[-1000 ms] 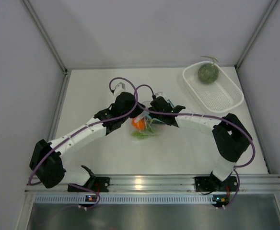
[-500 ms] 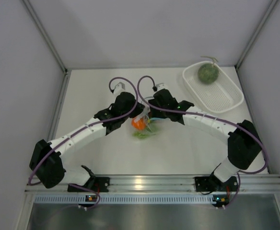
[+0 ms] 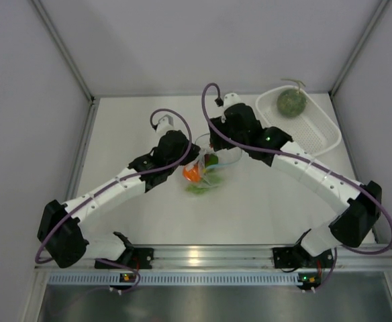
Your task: Open the zip-top bag and remove the fake food
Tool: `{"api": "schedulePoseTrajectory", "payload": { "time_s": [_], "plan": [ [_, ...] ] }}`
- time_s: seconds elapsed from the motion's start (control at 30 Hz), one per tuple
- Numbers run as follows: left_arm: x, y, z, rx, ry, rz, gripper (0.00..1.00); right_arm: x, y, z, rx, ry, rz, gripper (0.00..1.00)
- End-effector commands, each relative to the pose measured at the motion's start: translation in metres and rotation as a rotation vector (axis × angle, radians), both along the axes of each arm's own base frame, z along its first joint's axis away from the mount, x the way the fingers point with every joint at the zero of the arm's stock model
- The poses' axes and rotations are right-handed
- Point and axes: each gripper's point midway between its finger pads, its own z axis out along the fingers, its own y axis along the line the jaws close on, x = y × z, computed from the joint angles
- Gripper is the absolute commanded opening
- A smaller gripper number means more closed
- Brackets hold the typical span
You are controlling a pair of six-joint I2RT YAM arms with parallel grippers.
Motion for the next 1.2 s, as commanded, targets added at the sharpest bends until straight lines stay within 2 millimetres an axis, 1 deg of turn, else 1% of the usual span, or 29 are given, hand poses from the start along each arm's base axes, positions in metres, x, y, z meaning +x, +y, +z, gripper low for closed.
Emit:
{"api": "schedulePoseTrajectory", "payload": {
  "time_s": [0.0,0.03,0.1,0.13,0.17,0.2,0.23,0.27,0.3,0.33,0.4,0.43,0.47,0.5,0.53,0.6,0.63,0.67,0.7,0.73,0.77,0.8,0.83,0.87,0.9,0.93,0.97,1.03,1.17],
  "plan": [
    [0.002,0.003,0.011,-0.011,-0.049,0.013,0.0,-0.008,-0.011,0.059,0.029,-0.101,0.013,0.41],
    [0.002,0.004,0.011,-0.01,-0.05,0.014,0.0,-0.007,-0.015,0.063,0.03,-0.11,0.003,0.41],
    [0.002,0.005,0.011,-0.007,-0.051,0.018,0.0,-0.002,-0.034,0.075,0.033,-0.133,-0.045,0.41],
    [0.002,0.006,0.011,-0.007,-0.054,0.018,0.0,0.005,-0.048,0.079,0.034,-0.14,-0.08,0.41],
    [0.001,0.006,0.011,-0.004,-0.053,0.018,0.0,0.006,-0.059,0.087,0.049,-0.155,-0.101,0.41],
    [0.001,0.007,0.012,-0.004,-0.058,0.018,0.0,0.009,-0.067,0.088,0.057,-0.155,-0.116,0.41],
    [0.0,0.008,0.013,-0.005,-0.059,0.019,0.0,0.019,-0.088,0.089,0.065,-0.161,-0.17,0.41],
    [0.0,0.008,0.013,-0.005,-0.059,0.019,0.0,0.023,-0.101,0.091,0.075,-0.162,-0.2,0.41],
    [-0.001,0.009,0.016,-0.01,-0.066,0.019,0.0,0.028,-0.113,0.087,0.075,-0.155,-0.229,0.41],
    [-0.001,0.009,0.017,-0.01,-0.068,0.017,0.0,0.039,-0.139,0.086,0.065,-0.157,-0.305,0.41],
    [-0.002,0.009,0.019,-0.011,-0.073,0.014,0.0,0.049,-0.167,0.077,0.044,-0.145,-0.395,0.41],
    [-0.002,0.009,0.02,-0.013,-0.077,0.012,0.0,0.057,-0.191,0.075,0.048,-0.147,-0.465,0.41],
    [-0.003,0.009,0.019,-0.012,-0.074,0.009,0.0,0.062,-0.204,0.07,0.06,-0.141,-0.517,0.41],
    [-0.003,0.009,0.019,-0.012,-0.074,0.007,0.0,0.065,-0.219,0.061,0.047,-0.133,-0.57,0.41],
    [-0.004,0.008,0.02,-0.014,-0.073,0.003,0.0,0.071,-0.239,0.062,0.055,-0.149,-0.634,0.41],
    [-0.004,0.008,0.02,-0.017,-0.073,-0.001,0.0,0.078,-0.263,0.049,0.038,-0.144,-0.722,0.41],
    [-0.005,0.008,0.02,-0.016,-0.073,-0.005,0.0,0.082,-0.279,0.045,0.037,-0.141,-0.766,0.42],
    [-0.006,0.007,0.02,-0.017,-0.072,-0.011,0.0,0.091,-0.287,0.036,0.031,-0.124,-0.792,0.43],
    [-0.006,0.008,0.021,-0.018,-0.074,-0.013,0.0,0.095,-0.295,0.032,0.027,-0.118,-0.816,0.43],
    [-0.007,0.007,0.02,-0.019,-0.073,-0.018,0.0,0.098,-0.31,0.027,0.021,-0.112,-0.857,0.43],
    [-0.009,0.007,0.023,-0.023,-0.078,-0.024,0.0,0.107,-0.317,0.017,0.017,-0.097,-0.877,0.43],
    [-0.009,0.007,0.024,-0.023,-0.079,-0.03,0.0,0.111,-0.322,0.011,0.018,-0.086,-0.891,0.43],
    [-0.01,0.006,0.026,-0.027,-0.084,-0.033,0.0,0.114,-0.34,0.005,0.014,-0.075,-0.934,0.43],
    [-0.011,0.007,0.027,-0.026,-0.087,-0.037,0.0,0.121,-0.345,-0.007,0.008,-0.051,-0.945,0.44],
    [-0.012,0.006,0.029,-0.028,-0.09,-0.044,0.0,0.126,-0.348,-0.012,0.008,-0.043,-0.951,0.47],
    [-0.012,0.006,0.031,-0.03,-0.095,-0.047,0.0,0.129,-0.355,-0.016,0.006,-0.031,-0.968,0.48],
    [-0.012,0.006,0.032,-0.027,-0.098,-0.051,0.0,0.137,-0.357,-0.026,0.001,-0.007,-0.967,0.49],
    [-0.014,0.006,0.036,-0.031,-0.108,-0.062,0.0,0.143,-0.363,-0.036,-0.003,0.013,-0.978,0.53],
    [-0.019,0.002,0.045,-0.035,-0.118,-0.107,0.0,0.163,-0.371,-0.057,-0.014,0.052,-0.977,0.52]
  ]
}}
